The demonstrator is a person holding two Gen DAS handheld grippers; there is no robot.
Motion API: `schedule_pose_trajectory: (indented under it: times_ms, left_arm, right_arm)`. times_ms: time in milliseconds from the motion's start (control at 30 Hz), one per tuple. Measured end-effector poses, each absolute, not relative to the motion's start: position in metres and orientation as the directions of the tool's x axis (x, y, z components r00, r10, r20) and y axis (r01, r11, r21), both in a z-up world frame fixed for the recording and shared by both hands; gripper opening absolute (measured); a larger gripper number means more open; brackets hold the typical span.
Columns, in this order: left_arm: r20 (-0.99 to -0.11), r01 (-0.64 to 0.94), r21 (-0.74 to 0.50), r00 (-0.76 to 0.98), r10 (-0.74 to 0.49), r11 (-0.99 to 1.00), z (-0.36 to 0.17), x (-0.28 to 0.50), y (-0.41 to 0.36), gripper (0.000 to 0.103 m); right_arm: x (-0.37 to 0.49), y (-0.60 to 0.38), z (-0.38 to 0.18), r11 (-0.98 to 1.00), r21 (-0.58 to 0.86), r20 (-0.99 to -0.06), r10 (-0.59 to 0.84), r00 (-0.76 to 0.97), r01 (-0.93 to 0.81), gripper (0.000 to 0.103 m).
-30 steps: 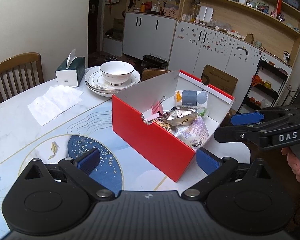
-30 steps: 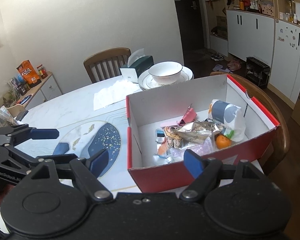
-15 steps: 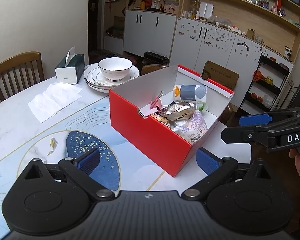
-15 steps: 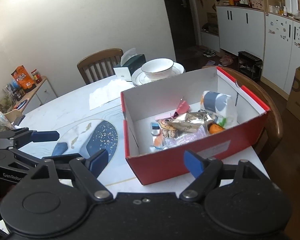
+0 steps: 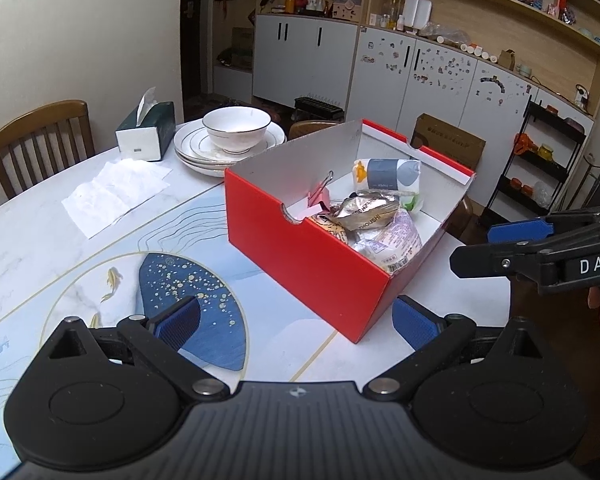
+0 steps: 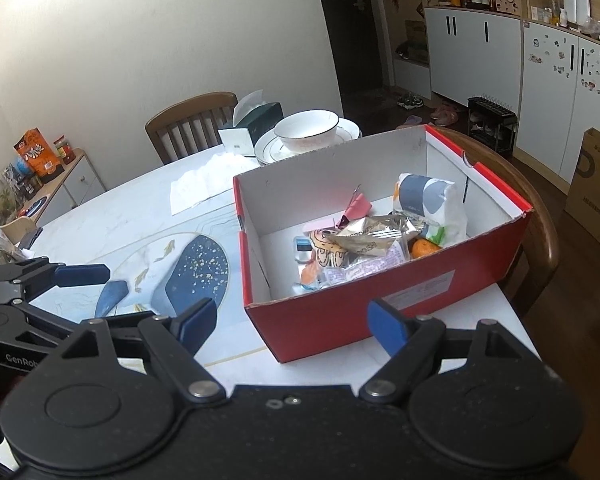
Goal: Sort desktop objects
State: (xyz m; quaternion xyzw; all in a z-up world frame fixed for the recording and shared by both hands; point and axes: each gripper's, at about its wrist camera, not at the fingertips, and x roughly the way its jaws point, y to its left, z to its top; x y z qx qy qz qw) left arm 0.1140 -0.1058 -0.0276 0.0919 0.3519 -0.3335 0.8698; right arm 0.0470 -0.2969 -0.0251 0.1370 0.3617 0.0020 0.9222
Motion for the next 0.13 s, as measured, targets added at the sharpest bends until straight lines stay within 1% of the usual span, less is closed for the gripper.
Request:
schedule_pose_trajectory:
  times_ms: [133]
  left_arm:
    - [-0.674,0.642,-0.081,0.528,-0.517,0.762,-0.0277,0.1137,-0.1022,0.103]
  right_arm:
    - [0.0475,-0.2957,-0.0248,0.963,0.252,-0.668,0.102,0.737,0.095,0.083]
